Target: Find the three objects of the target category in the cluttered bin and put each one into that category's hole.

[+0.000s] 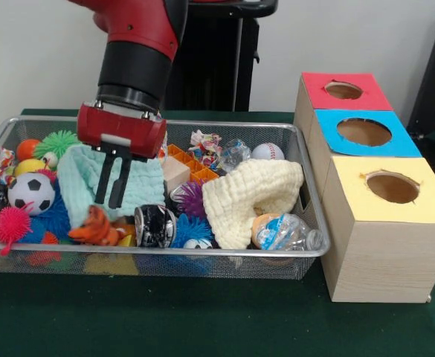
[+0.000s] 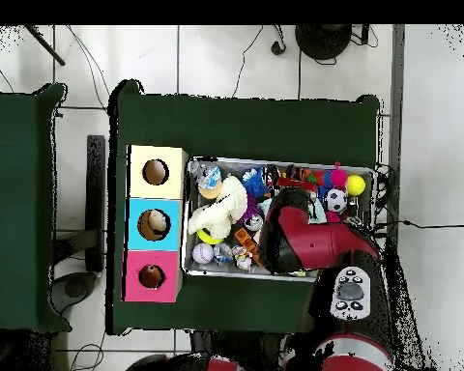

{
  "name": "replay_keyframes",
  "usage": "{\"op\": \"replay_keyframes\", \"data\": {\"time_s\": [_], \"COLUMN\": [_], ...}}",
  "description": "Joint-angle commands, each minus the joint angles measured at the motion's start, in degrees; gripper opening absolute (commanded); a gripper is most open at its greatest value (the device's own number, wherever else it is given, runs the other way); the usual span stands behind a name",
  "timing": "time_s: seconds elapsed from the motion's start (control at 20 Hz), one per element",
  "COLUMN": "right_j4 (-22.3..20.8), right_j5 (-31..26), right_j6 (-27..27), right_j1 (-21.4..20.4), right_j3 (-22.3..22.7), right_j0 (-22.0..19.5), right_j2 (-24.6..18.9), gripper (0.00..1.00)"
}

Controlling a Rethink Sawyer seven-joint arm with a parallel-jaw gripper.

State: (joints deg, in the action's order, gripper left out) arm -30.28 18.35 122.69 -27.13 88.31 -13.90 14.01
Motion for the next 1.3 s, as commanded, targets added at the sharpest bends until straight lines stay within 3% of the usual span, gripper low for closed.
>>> {"op": "replay_keyframes", "data": {"time_s": [0.05,0.4,0.45,1.3], "right_j4": [3.7,3.6,3.4,1.2], "right_j5": [-5.4,-0.9,0.2,2.9], "right_j6": [7.2,6.7,6.7,6.3], "right_j1": [-3.9,-2.4,-2.3,0.7], "right_j3": [5.6,5.0,5.0,2.7], "right_j0": [1.5,1.0,0.7,-1.9], "right_j2": [0.3,0.8,0.6,-3.0], "gripper": [0.0,0.0,1.0,1.0]}}
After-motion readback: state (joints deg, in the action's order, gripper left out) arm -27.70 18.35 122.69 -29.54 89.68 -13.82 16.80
